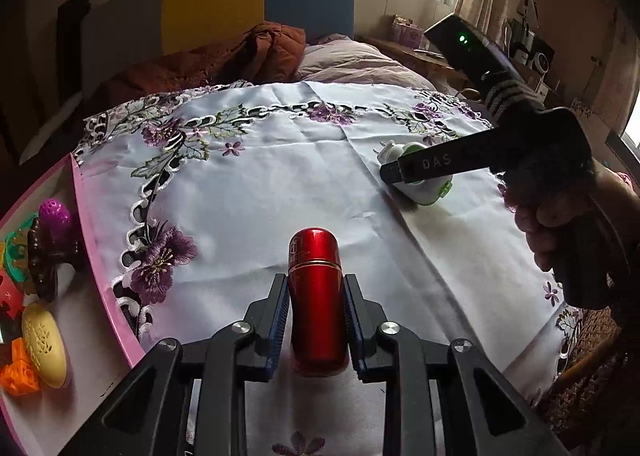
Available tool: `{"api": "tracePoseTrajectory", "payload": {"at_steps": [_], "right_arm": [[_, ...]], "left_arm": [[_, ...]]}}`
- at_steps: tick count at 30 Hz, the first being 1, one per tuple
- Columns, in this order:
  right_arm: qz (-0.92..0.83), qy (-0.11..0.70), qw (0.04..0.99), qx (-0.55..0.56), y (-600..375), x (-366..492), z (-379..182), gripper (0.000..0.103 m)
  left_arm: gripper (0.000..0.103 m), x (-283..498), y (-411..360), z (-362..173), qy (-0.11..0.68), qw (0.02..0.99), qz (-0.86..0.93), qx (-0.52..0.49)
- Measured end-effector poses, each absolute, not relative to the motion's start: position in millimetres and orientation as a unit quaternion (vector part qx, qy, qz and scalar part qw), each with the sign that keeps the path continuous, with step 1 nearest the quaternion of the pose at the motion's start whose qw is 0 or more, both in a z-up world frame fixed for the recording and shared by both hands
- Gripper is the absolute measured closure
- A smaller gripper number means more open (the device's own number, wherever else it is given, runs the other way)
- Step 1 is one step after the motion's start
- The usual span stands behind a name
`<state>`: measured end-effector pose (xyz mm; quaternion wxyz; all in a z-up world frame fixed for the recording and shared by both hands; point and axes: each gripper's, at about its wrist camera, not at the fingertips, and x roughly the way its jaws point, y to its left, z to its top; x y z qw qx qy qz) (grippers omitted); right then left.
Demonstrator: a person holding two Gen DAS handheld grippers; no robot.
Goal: Organize rigid objects
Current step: 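Carry the red cylinder into the tray and release it with the left gripper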
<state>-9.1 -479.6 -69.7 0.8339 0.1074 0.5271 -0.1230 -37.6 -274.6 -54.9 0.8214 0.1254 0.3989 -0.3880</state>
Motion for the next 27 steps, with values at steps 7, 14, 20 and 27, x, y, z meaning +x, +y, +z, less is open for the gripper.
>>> {"api": "tracePoseTrajectory", "payload": {"at_steps": [7,14,20,27], "right_arm": [[-0.122,0.531,0.830,0.120,-481,-9,-72,0.051],[-0.124,0.530,0.831,0.115,-478,-9,-73,0.052],[-0.124,0.530,0.833,0.101,-476,-9,-73,0.052],[-0.124,0.530,0.834,0.089,-474,-9,-73,0.052]], "left_arm": [[0.077,-41,-263,-33,0.384,0.830,-0.387,0.113],[0.077,-40,-247,-21,0.380,0.838,-0.380,0.098],[0.077,-36,-228,-10,0.382,0.843,-0.371,0.080],[0.077,-10,-162,4,0.387,0.862,-0.326,0.025]]}}
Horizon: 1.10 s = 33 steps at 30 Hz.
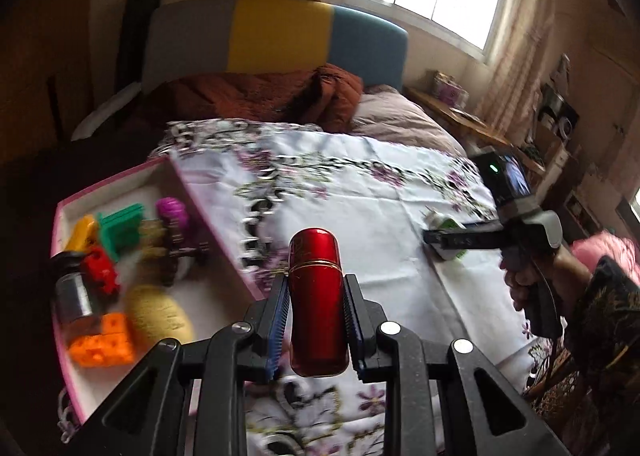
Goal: Organize rigid objects
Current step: 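Carry the red cylinder into the tray and release it with the left gripper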
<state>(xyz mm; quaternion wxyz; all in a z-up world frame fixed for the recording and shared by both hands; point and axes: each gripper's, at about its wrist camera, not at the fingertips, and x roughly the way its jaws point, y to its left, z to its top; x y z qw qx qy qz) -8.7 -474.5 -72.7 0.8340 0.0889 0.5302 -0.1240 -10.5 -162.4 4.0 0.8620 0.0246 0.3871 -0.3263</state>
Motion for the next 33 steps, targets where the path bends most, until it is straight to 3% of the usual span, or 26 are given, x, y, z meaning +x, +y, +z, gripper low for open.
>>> {"api": "tracePoseTrajectory", "payload": {"at_steps": [8,17,33], "right_arm": [[-0.125,0.531,0.835,0.077,-472,-8,-72,0.052],[-0.125,0.531,0.835,0.073,-471,-8,-72,0.052],[-0.134,0.507,0.849,0.073,-470,-11,-60,0.052]], "left_arm": [[0.077,22,-78,-28,0.423,0.870,-0.253,-0.008],[0.074,33,-69,-61,0.459,0.855,-0.243,-0.009],[0.071,32,-51,-31,0.428,0.882,-0.194,-0.021]]}}
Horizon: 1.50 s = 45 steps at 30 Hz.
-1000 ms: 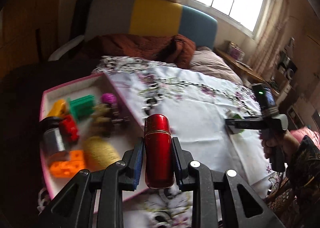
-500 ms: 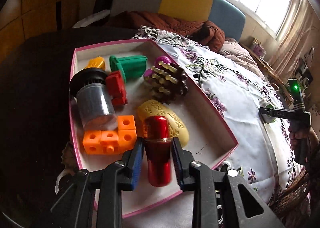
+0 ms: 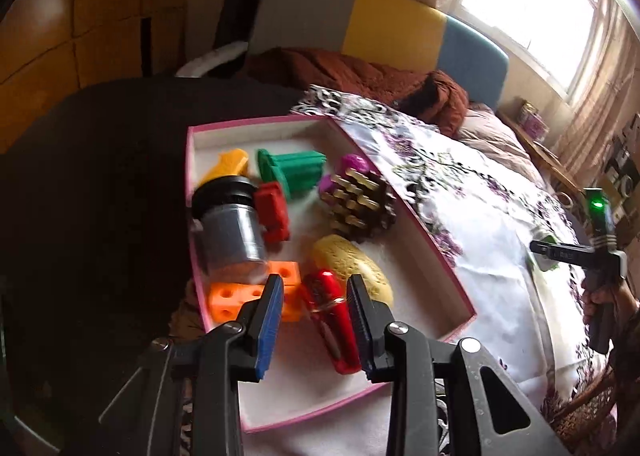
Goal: Organize rigid objects
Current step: 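Carry the red cylinder into the tray and release it with the left gripper, then carry the white plug device into the tray and open the right gripper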
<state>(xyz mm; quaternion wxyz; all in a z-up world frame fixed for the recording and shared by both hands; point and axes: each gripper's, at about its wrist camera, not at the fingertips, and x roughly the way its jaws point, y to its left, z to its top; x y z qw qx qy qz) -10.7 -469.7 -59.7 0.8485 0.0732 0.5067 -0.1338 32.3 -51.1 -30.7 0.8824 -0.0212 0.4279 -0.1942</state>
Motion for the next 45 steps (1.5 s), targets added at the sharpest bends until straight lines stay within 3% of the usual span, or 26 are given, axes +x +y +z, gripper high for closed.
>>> {"api": "tracePoseTrajectory", "payload": {"at_steps": [12,20,34,45], "right_arm": [[0.033,0.426,0.902,0.065,-320,-6,6,0.052],[0.113,0.411,0.903,0.057,-224,14,6,0.052],[0.087,0.463,0.882,0.016,-189,30,-45,0.050],[0.083,0.433,0.898,0.011,-182,17,-34,0.035]], "left_arm": [[0.070,33,-31,-29,0.422,0.892,-0.157,-0.032],[0.067,28,-18,-26,0.416,0.897,-0.143,-0.042],[0.062,29,-7,-34,0.425,0.896,-0.121,-0.050],[0.061,26,-3,-24,0.410,0.906,-0.090,-0.044]]}}
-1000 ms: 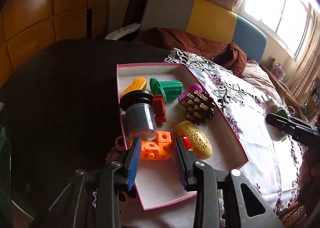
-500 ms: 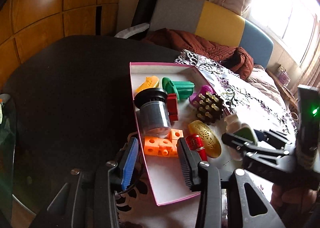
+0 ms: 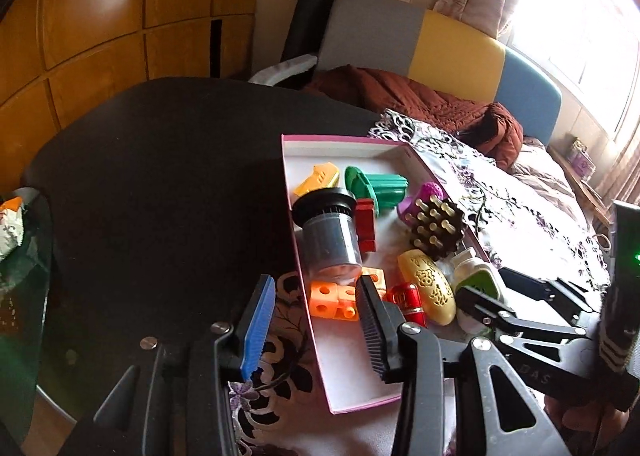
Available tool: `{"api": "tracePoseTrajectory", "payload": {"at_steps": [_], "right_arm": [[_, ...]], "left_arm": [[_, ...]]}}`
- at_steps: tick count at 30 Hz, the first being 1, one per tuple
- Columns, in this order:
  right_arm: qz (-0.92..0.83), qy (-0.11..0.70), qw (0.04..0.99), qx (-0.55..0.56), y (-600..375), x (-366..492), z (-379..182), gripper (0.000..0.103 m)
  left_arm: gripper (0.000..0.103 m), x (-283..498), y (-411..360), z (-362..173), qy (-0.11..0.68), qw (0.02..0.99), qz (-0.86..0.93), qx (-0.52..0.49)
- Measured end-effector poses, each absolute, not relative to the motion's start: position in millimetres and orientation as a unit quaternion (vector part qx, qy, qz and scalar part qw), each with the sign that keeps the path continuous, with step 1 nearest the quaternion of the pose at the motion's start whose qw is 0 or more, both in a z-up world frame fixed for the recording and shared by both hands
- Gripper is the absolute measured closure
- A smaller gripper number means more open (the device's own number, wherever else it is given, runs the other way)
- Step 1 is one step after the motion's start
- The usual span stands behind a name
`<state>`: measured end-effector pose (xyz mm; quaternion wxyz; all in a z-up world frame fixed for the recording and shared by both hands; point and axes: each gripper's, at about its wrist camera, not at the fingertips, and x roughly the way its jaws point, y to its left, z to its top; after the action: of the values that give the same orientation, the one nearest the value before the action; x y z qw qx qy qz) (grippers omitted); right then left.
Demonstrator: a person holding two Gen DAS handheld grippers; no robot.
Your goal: Organize rigid objects
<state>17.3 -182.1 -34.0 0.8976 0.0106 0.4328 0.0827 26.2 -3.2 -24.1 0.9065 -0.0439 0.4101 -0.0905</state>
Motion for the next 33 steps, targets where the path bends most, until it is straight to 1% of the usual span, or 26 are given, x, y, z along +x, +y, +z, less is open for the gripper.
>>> {"api": "tracePoseTrajectory", "payload": {"at_steps": [4,7,9,10,11,12,13,14,19,28,30,32,33], "right_arm": [[0.070,0.405,0.912,0.003,-179,9,-20,0.024],[0.068,0.388,0.919,0.001,-174,2,-11,0.020],[0.067,0.380,0.922,0.000,-172,-3,-7,0.020],[0.067,0.378,0.923,0.000,-170,-5,-5,0.020],[0.064,0.376,0.924,0.001,-169,-8,-4,0.020],[0.063,0.375,0.925,0.003,-169,-9,-4,0.020],[0.063,0.374,0.925,0.006,-168,-11,-3,0.020],[0.062,0.374,0.925,0.008,-168,-14,-3,0.020],[0.051,0.374,0.926,0.019,-170,-23,-3,0.020],[0.045,0.372,0.927,0.023,-171,-29,0,0.019],[0.045,0.373,0.927,0.022,-170,-29,-1,0.019],[0.046,0.373,0.926,0.020,-169,-29,-1,0.019],[0.046,0.374,0.926,0.019,-169,-29,-1,0.019]], "left_arm": [[0.061,21,-4,-17,0.400,0.912,-0.078,-0.037],[0.061,14,-7,-10,0.386,0.921,-0.055,-0.020],[0.060,9,-7,-5,0.376,0.925,-0.048,-0.019],[0.055,7,-7,-2,0.371,0.928,-0.038,-0.018],[0.045,5,-8,0,0.369,0.929,-0.031,-0.015],[0.039,2,-8,2,0.366,0.930,-0.029,-0.015],[0.031,-1,-8,5,0.361,0.932,-0.028,-0.019],[0.030,-4,-6,7,0.355,0.934,-0.026,-0.022],[0.030,-16,-11,14,0.325,0.946,0.002,-0.004],[0.030,-20,-9,10,0.338,0.941,-0.005,-0.004],[0.034,-22,-9,10,0.333,0.943,-0.004,-0.004],[0.042,-22,-7,11,0.328,0.945,-0.006,-0.010],[0.042,-22,-7,11,0.326,0.945,-0.005,-0.008]]}}
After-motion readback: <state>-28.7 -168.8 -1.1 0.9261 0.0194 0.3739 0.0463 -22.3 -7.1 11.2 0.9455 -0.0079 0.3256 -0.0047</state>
